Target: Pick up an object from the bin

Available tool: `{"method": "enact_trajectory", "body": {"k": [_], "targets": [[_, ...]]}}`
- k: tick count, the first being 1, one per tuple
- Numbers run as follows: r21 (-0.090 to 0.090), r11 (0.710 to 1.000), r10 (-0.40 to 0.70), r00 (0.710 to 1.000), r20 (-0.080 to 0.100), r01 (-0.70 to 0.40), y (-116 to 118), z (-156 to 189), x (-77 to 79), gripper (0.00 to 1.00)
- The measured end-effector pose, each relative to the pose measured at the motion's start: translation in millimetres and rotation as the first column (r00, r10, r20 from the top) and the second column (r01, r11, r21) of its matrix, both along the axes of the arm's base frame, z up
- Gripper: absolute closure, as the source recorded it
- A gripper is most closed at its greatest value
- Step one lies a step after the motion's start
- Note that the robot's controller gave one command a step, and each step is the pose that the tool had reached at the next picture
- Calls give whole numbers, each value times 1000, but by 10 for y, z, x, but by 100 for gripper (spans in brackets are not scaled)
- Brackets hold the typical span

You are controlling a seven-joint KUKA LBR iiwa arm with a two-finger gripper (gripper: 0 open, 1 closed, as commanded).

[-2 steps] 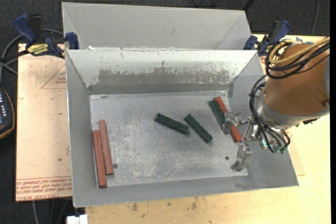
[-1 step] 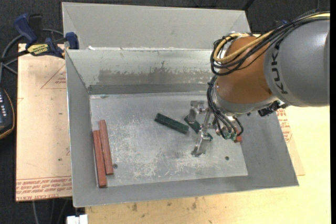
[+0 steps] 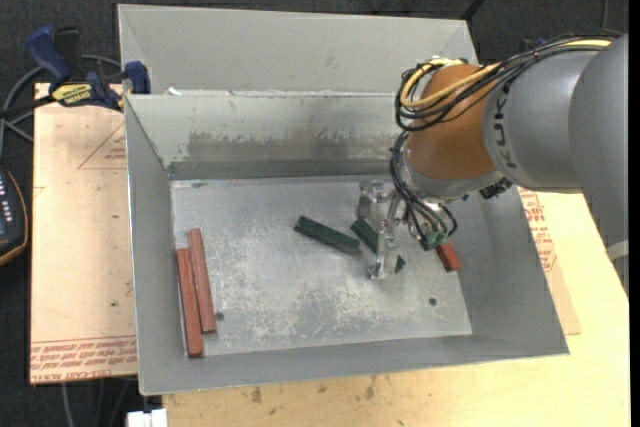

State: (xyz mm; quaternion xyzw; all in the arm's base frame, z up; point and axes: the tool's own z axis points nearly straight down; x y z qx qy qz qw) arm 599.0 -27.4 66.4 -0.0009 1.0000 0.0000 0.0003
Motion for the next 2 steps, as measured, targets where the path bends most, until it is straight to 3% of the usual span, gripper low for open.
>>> {"method": "enact_trajectory", "body": {"k": [1,2], "targets": [[0,1000,3,1000,2,-3,15,47,7,100],[1,999,-50,999,12,50,-68,1553,9,100]]}}
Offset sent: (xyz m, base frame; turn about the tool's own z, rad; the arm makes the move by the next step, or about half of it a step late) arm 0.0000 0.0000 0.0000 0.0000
